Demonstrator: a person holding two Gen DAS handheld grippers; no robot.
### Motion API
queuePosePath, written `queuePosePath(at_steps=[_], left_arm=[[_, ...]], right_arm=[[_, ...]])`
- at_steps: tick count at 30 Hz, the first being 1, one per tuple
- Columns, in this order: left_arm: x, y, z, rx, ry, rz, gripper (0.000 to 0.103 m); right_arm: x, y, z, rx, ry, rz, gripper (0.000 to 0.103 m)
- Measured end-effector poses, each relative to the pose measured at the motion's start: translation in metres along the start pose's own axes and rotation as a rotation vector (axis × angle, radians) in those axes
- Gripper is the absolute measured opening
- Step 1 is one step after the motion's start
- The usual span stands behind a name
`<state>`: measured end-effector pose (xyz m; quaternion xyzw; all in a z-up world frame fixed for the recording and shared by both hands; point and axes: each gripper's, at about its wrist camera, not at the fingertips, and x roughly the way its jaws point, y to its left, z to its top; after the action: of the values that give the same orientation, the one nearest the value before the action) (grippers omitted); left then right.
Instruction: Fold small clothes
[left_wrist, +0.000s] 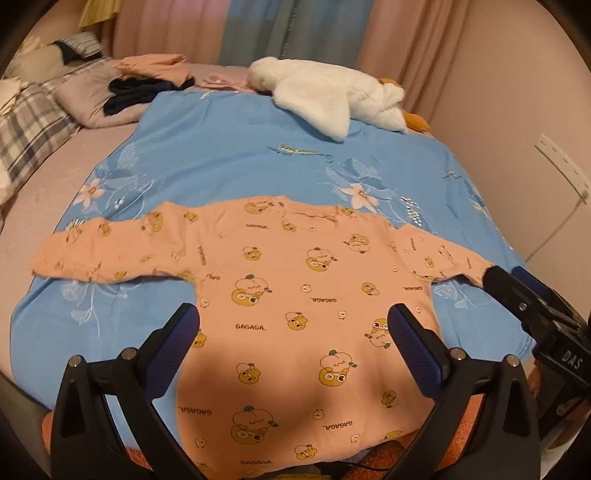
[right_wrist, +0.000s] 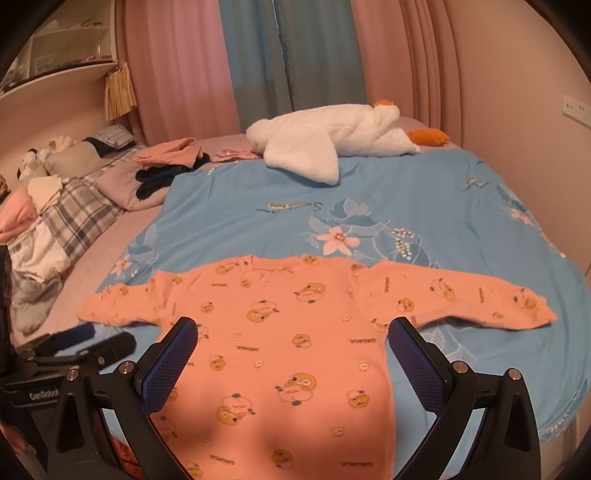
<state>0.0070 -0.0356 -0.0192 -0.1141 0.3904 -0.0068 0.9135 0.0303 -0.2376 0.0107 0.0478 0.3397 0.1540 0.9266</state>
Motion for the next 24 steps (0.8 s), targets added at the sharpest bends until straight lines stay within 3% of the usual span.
queuePosePath(at_steps=[8,16,24], left_arm=[[-0.003,0.005,0.001,0.001,-0.023,-0.004,0.101],[-0.003,0.014,0.001,-0.001,-0.037,0.039,0.101],[-0.002,0.021,0.0,-0.01,-0.022,0.024,0.1]], right_arm=[[0.007,0.001,-0.002,0.007,0.016,0.004,0.102],[0.011,0.005,-0.004,0.008,0.032,-0.007,0.102],[0.014,0.006,-0.004,0.013,0.045,-0.01,0.102]])
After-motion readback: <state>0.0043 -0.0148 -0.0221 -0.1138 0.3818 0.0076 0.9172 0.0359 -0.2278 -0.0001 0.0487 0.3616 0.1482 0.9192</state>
